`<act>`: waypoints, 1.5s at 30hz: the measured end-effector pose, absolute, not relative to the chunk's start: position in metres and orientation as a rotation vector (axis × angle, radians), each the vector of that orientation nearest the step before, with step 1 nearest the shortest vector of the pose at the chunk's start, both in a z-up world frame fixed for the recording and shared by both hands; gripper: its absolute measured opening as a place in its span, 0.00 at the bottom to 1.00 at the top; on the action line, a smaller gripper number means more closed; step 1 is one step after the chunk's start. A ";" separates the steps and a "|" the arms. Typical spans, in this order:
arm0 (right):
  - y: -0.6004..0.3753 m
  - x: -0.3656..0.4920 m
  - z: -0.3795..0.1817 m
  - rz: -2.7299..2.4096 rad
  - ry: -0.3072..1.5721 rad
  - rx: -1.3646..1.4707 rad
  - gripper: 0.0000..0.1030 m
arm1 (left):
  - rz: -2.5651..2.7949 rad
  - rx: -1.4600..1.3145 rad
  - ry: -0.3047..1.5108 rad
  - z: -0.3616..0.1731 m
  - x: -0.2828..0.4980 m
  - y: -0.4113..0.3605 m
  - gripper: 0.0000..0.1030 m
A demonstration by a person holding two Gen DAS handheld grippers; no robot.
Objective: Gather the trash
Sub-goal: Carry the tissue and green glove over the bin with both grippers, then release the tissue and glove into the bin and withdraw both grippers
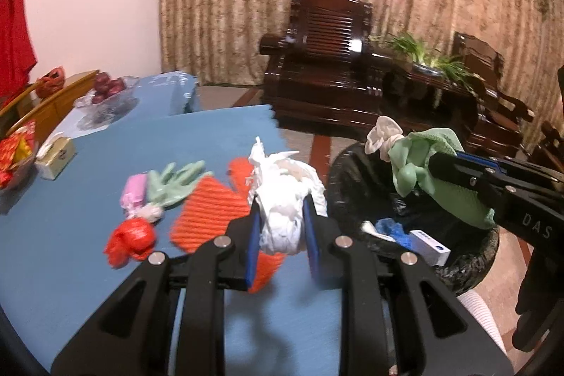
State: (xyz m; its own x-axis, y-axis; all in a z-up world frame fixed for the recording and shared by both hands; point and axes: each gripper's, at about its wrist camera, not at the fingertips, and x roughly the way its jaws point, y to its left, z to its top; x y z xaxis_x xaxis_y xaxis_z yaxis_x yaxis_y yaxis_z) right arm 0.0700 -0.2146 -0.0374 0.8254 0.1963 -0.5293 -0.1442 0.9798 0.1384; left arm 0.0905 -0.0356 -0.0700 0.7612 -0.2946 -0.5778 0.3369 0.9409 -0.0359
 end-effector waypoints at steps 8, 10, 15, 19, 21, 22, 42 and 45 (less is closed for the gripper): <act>-0.269 0.067 -0.053 0.058 0.592 0.116 0.12 | -0.448 0.109 0.625 -0.083 0.104 -0.093 0.21; -0.280 0.067 -0.058 0.032 0.599 0.123 0.11 | -0.471 0.116 0.625 -0.087 0.106 -0.106 0.21; -0.308 0.067 -0.068 -0.025 0.613 0.145 0.12 | -0.522 0.125 0.628 -0.096 0.116 -0.138 0.21; -0.326 0.069 -0.076 -0.057 0.628 0.152 0.12 | -0.553 0.123 0.635 -0.101 0.127 -0.157 0.21; -0.331 0.070 -0.081 -0.075 0.638 0.150 0.12 | -0.568 0.122 0.644 -0.104 0.131 -0.164 0.24; -0.334 0.071 -0.083 -0.085 0.645 0.151 0.13 | -0.574 0.120 0.650 -0.106 0.134 -0.167 0.28; -0.320 0.062 -0.083 -0.149 0.610 0.144 0.94 | -0.425 0.087 0.601 -0.094 0.124 -0.091 0.89; -0.301 0.068 -0.078 -0.101 0.590 0.138 0.94 | -0.367 0.075 0.603 -0.091 0.122 -0.063 0.89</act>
State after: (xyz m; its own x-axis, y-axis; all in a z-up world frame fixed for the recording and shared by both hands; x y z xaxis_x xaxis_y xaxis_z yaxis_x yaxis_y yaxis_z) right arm 0.0685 -0.3013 -0.0775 0.8262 -0.0549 -0.5607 0.1339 0.9859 0.1008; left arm 0.1216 -0.0629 -0.0907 0.7615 -0.3150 -0.5665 0.3581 0.9329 -0.0373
